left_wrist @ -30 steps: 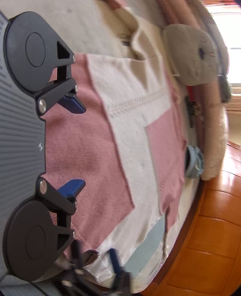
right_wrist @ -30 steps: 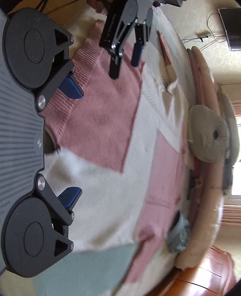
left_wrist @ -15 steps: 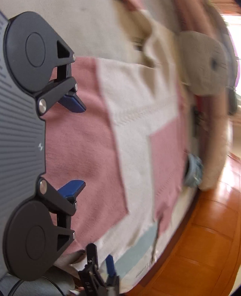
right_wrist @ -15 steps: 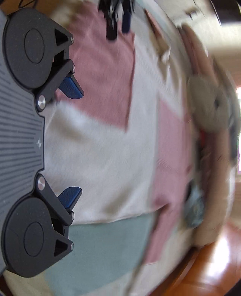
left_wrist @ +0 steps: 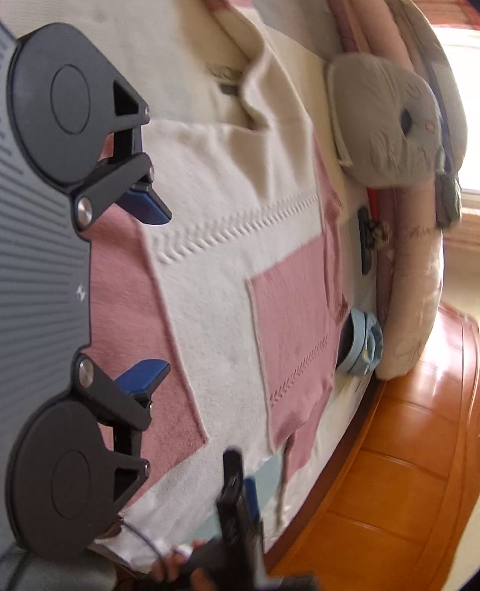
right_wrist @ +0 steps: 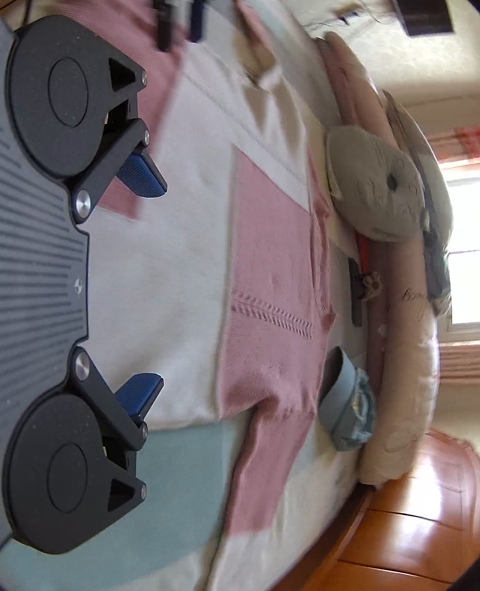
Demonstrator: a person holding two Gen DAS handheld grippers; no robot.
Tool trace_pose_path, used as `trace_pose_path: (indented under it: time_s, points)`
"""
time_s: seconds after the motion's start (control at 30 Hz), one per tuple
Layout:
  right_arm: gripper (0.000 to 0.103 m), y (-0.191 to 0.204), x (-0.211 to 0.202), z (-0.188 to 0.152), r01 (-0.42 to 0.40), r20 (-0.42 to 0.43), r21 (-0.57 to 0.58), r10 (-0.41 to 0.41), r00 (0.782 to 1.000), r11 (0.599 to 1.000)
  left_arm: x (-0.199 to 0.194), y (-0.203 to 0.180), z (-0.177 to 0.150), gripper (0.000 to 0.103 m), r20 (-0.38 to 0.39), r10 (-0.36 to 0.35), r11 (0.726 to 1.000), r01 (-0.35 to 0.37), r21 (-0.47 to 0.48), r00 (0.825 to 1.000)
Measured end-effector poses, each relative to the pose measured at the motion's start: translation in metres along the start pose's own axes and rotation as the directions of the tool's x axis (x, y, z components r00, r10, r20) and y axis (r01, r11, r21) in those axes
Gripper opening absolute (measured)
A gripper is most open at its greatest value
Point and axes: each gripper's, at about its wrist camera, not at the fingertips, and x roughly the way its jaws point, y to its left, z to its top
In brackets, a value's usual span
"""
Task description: Fold clothes
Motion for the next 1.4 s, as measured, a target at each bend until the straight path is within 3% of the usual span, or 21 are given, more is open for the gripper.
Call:
trace_pose_path:
  time_s: [0.17, 0.27, 0.37, 0.57, 0.7, 0.77, 1.1, 1.2, 1.4]
  points:
    - [0.103, -0.012, 0.003, -0.026, 0.056, -0.030, -0.042, -0.057, 0.998, 0.998, 0.007, 0.012, -0.019, 0.082, -0.059, 0.006, 1.000, -0.007, -0.031, 0.998]
    - [0.103, -0.016, -0.009, -0.029, 0.052, -0.069, -0.050, -0.055, 0.996, 0.997, 0.001, 0.016, -0.017, 0.082, -0.053, -0.004, 0.999, 0.001, -0.051, 0.999]
    - [0.103, -0.011, -0.005, 0.003, 0.062, -0.015, -0.076, -0.063, 0.998, 0.995, 0.005, 0.020, -0.003, 0.082, -0.020, 0.007, 0.996, -0.009, -0.091, 1.000]
    - [0.103, -0.011, 0.057, 0.080, 0.026, 0.114, -0.050, -0.020, 0.993, 0.998, 0.012, 0.016, 0.010, 0.082, -0.014, 0.055, 0.988, -0.057, -0.143, 0.998]
    - [0.103, -0.032, 0.109, 0.087, 0.056, 0.071, 0.029, -0.058, 0.996, 0.998, 0.010, 0.017, 0.007, 0.082, -0.016, 0.049, 0.983, -0.051, -0.179, 0.999]
    - [0.103, -0.038, 0.118, 0.076, 0.065, 0.061, 0.011, -0.065, 0.996, 0.998, 0.011, 0.018, 0.004, 0.082, -0.028, 0.058, 0.981, -0.062, -0.182, 0.998]
    - [0.103, -0.038, 0.073, 0.044, 0.070, -0.001, -0.029, -0.070, 0.998, 0.997, 0.017, 0.017, 0.000, 0.083, -0.036, 0.061, 0.985, -0.066, -0.162, 0.998]
    - [0.103, -0.027, 0.063, 0.045, 0.101, -0.029, -0.026, -0.102, 0.994, 0.995, 0.013, 0.016, -0.001, 0.083, -0.028, 0.048, 0.987, -0.052, -0.152, 0.998]
    - [0.103, -0.002, 0.020, 0.022, 0.080, -0.018, 0.003, -0.079, 0.997, 0.997, 0.012, 0.017, -0.009, 0.088, -0.050, 0.004, 0.992, -0.011, -0.125, 0.999]
